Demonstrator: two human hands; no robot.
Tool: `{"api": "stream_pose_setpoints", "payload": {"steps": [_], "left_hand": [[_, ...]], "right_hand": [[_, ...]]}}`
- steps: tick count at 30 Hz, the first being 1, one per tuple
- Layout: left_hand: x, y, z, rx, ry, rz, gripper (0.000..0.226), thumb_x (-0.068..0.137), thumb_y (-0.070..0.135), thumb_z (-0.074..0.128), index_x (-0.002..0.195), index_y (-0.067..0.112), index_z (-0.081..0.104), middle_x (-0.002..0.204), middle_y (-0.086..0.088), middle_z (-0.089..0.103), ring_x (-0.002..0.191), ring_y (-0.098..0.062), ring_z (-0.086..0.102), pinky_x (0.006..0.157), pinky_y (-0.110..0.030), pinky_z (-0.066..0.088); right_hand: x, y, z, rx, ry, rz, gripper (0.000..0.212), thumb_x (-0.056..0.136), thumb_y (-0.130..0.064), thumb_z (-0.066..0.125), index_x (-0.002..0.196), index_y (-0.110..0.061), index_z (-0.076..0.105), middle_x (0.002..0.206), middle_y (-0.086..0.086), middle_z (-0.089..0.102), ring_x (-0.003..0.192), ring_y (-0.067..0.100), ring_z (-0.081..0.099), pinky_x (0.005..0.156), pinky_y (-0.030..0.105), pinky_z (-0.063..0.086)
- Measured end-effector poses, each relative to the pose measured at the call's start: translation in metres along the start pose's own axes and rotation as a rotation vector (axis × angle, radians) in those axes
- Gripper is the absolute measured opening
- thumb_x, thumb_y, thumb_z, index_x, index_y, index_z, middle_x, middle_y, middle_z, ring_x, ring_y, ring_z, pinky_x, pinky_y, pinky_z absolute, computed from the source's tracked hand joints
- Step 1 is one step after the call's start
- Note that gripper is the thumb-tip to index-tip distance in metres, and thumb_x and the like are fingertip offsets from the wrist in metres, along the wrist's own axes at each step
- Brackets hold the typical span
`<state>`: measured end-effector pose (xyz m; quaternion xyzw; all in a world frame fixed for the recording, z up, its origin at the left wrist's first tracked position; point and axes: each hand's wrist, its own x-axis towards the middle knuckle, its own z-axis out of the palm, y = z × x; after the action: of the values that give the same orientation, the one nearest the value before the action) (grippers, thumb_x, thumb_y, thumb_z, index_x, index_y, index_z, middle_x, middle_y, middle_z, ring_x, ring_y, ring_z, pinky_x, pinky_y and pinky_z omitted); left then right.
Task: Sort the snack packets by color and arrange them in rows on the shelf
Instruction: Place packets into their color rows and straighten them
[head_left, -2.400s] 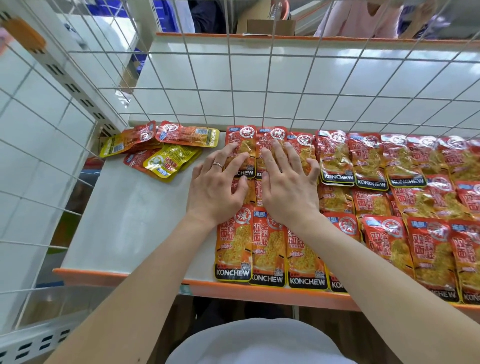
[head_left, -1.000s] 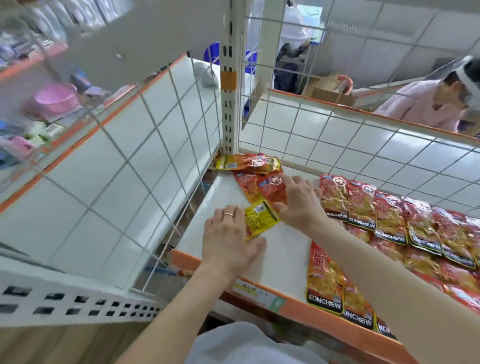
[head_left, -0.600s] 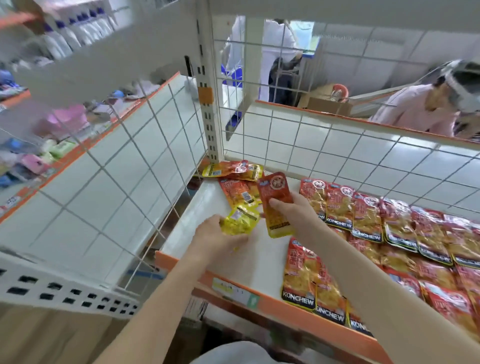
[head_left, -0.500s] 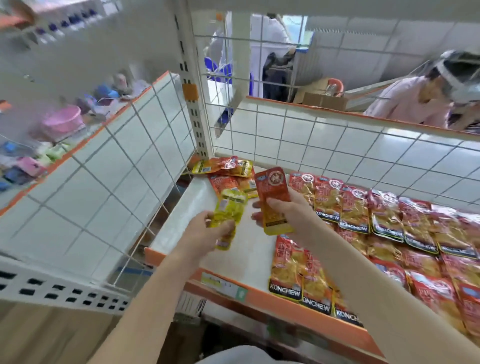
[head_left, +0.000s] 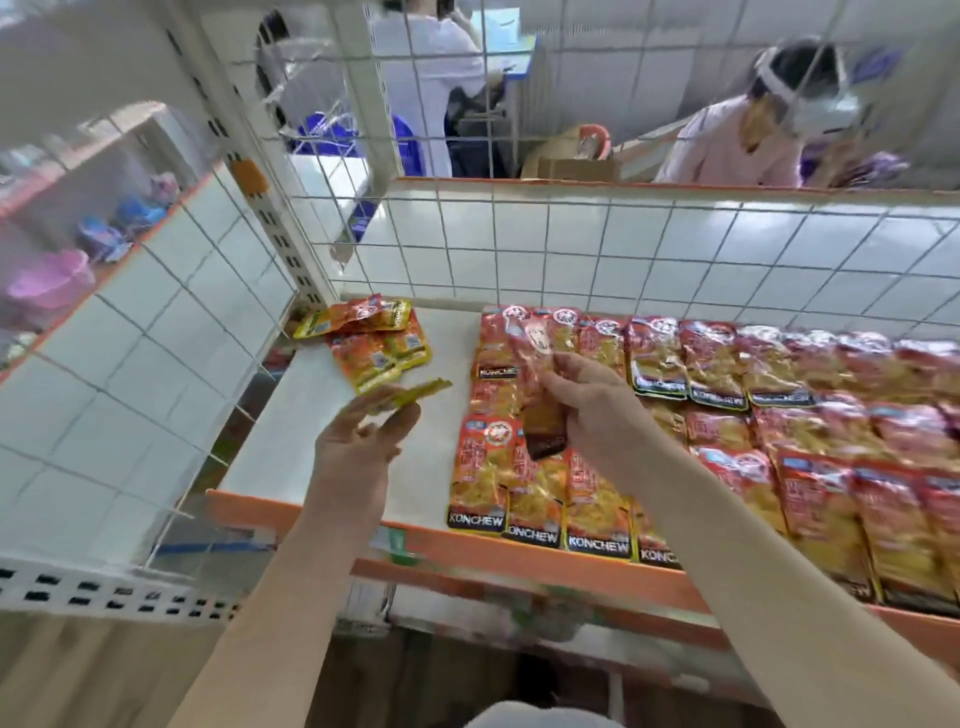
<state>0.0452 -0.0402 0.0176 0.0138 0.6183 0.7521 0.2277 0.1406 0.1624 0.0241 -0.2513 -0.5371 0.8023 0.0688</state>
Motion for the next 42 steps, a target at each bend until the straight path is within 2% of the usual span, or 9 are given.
{"api": "stream_pose_setpoints", "payload": {"steps": [2,4,9,14,17,20,25,31,42], "left_hand": [[-0.004,-0.002,0.008,-0.035,-0.013,-0.009,0.024,0.078,0.001,0.074,0.085,0.024,0.074,0.078,0.016,0.071,0.066,0.000,0.063,0.060,-0.016,0.050],[-0.010,-0.005,0.013,-0.181,-0.054,-0.083,0.022,0.071,0.002,0.074,0.070,0.024,0.077,0.077,0.004,0.070,0.059,-0.009,0.061,0.051,-0.020,0.050],[-0.042,-0.010,0.024,-0.271,-0.150,-0.140,0.043,0.094,-0.012,0.047,0.086,0.016,0.079,0.098,-0.015,0.076,0.083,-0.029,0.075,0.062,-0.027,0.060],[-0.081,-0.008,0.027,-0.312,-0.302,-0.191,0.057,0.077,-0.012,0.031,0.092,0.011,0.081,0.103,-0.020,0.073,0.082,-0.032,0.073,0.063,-0.029,0.058],[-0.112,-0.004,0.035,-0.316,-0.409,-0.215,0.054,0.065,0.002,0.034,0.105,-0.002,0.069,0.095,-0.008,0.076,0.076,-0.021,0.074,0.056,-0.025,0.057],[-0.138,-0.011,0.049,-0.174,-0.451,-0.167,0.034,0.088,0.001,0.043,0.110,0.009,0.067,0.084,0.002,0.075,0.062,-0.013,0.070,0.047,-0.023,0.055],[-0.173,-0.031,0.065,0.093,-0.482,-0.006,0.037,0.092,-0.010,0.060,0.111,0.021,0.071,0.092,0.005,0.076,0.081,-0.011,0.072,0.073,-0.029,0.061],[-0.199,-0.044,0.071,0.207,-0.456,0.071,0.038,0.091,-0.005,0.066,0.109,0.028,0.073,0.092,0.002,0.078,0.090,-0.016,0.074,0.093,-0.043,0.056],[-0.216,-0.072,0.129,0.328,-0.400,0.135,0.037,0.092,0.001,0.068,0.096,0.037,0.077,0.088,0.008,0.077,0.088,-0.009,0.072,0.080,-0.030,0.053]], "right_hand": [[-0.013,-0.002,-0.007,-0.163,0.088,-0.071,0.012,0.100,-0.011,0.056,0.108,-0.013,0.065,0.099,0.006,0.074,0.090,0.018,0.073,0.083,0.032,0.059],[-0.029,-0.005,-0.013,-0.214,0.165,-0.128,0.011,0.097,-0.013,0.062,0.107,-0.016,0.067,0.104,0.007,0.074,0.097,0.022,0.072,0.087,0.034,0.058],[-0.074,0.000,-0.027,-0.227,0.271,-0.182,0.022,0.090,-0.016,0.072,0.112,-0.016,0.070,0.103,0.008,0.076,0.097,0.025,0.073,0.096,0.047,0.055],[-0.132,0.012,-0.036,-0.258,0.336,-0.203,0.018,0.094,-0.012,0.067,0.110,-0.019,0.072,0.101,0.003,0.077,0.099,0.024,0.072,0.096,0.044,0.056],[-0.171,0.022,-0.042,-0.259,0.368,-0.226,0.022,0.095,-0.003,0.061,0.109,-0.016,0.073,0.101,0.001,0.077,0.099,0.020,0.072,0.094,0.037,0.056],[-0.212,0.030,-0.050,-0.251,0.439,-0.232,0.020,0.094,0.001,0.062,0.107,-0.009,0.073,0.095,0.000,0.078,0.090,0.013,0.073,0.084,0.028,0.058],[-0.263,0.038,-0.064,-0.248,0.545,-0.254,0.022,0.093,-0.002,0.065,0.087,-0.022,0.071,0.080,-0.011,0.076,0.080,0.009,0.069,0.078,0.025,0.055],[-0.286,0.042,-0.078,-0.238,0.580,-0.263,0.019,0.093,-0.003,0.065,0.088,-0.019,0.074,0.087,-0.006,0.077,0.084,0.013,0.071,0.079,0.030,0.053],[-0.290,0.048,-0.151,-0.114,0.618,-0.201,0.011,0.093,-0.008,0.066,0.102,-0.012,0.071,0.098,0.002,0.077,0.096,0.021,0.073,0.093,0.041,0.056]]}}
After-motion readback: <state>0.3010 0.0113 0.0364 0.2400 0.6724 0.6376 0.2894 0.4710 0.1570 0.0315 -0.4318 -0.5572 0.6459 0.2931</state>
